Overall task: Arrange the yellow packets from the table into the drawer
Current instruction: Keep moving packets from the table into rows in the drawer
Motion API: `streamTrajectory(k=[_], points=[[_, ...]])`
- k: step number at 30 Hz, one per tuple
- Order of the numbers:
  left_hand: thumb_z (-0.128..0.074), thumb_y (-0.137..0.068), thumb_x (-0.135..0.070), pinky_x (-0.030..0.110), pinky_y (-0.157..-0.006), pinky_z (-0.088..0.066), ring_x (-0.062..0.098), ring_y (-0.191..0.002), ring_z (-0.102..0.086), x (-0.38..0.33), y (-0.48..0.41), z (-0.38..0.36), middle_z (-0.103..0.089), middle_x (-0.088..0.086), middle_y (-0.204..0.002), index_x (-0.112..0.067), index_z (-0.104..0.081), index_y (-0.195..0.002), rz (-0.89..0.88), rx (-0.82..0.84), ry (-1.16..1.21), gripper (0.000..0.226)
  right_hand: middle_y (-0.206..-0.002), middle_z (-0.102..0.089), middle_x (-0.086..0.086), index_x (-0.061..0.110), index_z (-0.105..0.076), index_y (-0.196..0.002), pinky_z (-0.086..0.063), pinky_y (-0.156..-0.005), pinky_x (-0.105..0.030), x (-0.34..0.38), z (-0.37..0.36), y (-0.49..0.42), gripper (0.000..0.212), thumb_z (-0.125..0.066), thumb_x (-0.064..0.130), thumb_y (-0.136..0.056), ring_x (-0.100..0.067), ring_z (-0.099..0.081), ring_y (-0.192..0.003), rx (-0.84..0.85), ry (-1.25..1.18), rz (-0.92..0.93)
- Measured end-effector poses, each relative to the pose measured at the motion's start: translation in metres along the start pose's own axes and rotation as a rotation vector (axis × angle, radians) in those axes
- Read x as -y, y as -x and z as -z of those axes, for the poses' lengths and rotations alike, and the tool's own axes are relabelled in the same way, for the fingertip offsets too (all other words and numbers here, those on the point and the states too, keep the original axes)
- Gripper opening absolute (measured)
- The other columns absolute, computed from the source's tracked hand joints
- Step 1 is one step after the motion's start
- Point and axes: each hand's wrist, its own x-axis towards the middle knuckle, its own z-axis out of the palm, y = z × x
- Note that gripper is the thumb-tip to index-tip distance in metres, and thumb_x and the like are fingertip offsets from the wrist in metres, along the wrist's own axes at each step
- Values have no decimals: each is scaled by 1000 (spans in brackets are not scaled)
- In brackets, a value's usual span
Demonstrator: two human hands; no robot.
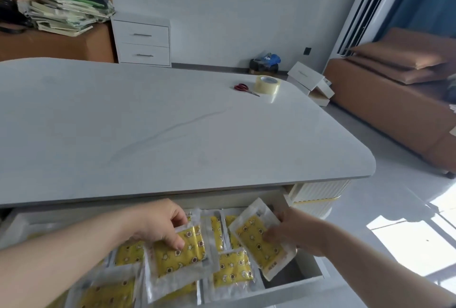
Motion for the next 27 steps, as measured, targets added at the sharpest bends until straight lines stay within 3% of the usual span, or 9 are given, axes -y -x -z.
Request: streamTrajectory(k=[2, 5, 8, 11, 13, 15, 16, 19, 27], points=[[-73, -77, 3, 28, -70, -59, 17, -71, -67, 5, -14, -11, -71, 8, -83, -7, -66, -88, 54, -51, 120, 17, -98, -76, -10, 11, -69, -104, -58, -84, -49, -8, -5, -12, 38, -78, 8, -67, -30, -74, -89, -18, -94, -50], [-61, -82, 15, 39, -63, -60, 33, -77, -72, 7, -36, -23, -72, 23, -90, 2, -60, -94, 178, -140, 470, 18, -99, -75, -16, 2, -67, -107, -58, -82, -52, -14, -5, -31, 33, -73, -4, -75, -34, -73, -89, -47, -261, -80], [-59, -83, 14, 45, -71, -59, 39, -84, -70, 4, -57, -34, -71, 26, -94, 5, -58, -102, 246, -202, 621, 21, -96, -75, -19, -2, -66, -106, -59, -77, -50, -14, -10, -48, 26, -69, -8, -81, -35, -74, -85, -65, -393, -141], [-68, -79, 7, 34, -69, -57, 29, -75, -67, 1, -72, -44, -69, 18, -88, 3, -60, -97, 275, -319, 569, 21, -96, -75, -20, -2, -64, -108, -56, -86, -54, -14, -17, -64, 26, -68, -4, -82, -36, -73, -87, -49, -422, -226], [-74, -77, 2, 27, -61, -49, 24, -74, -61, -1, -79, -48, -63, 13, -93, 0, -54, -114, 267, -361, 550, 42, -98, -74, -21, -3, -64, -108, -55, -88, -53, -14, -19, -72, 25, -67, -4, -83, -36, -73, -90, -25, -422, -242], [-77, -75, 1, 28, -59, -52, 23, -80, -61, 2, -84, -50, -59, 10, -98, -1, -43, -135, 253, -355, 584, 69, -101, -74, -20, -3, -66, -108, -54, -90, -52, -10, -19, -77, 24, -67, -3, -84, -35, -72, -94, 10, -422, -232], [-78, -74, 2, 29, -59, -55, 22, -81, -63, 2, -85, -49, -59, 9, -96, -1, -43, -135, 246, -342, 600, 71, -102, -74, -19, -2, -66, -108, -54, -91, -53, -9, -19, -79, 24, -67, -2, -84, -35, -72, -95, 23, -422, -224], [-80, -72, 1, 37, -72, -61, 22, -81, -70, 9, -91, -43, -69, 10, -94, -3, -59, -116, 221, -291, 554, 49, -104, -74, -18, -1, -66, -110, -54, -91, -53, -8, -17, -81, 26, -68, -3, -84, -34, -71, -98, 50, -435, -190], [-79, -75, -5, 24, -53, -58, 20, -65, -69, 9, -96, -47, -67, 9, -92, -1, -56, -111, 203, -295, 337, 42, -96, -76, -12, 5, -66, -110, -58, -85, -49, -18, -21, -88, 32, -77, 4, -79, -29, -74, -89, -19, -386, -186]])
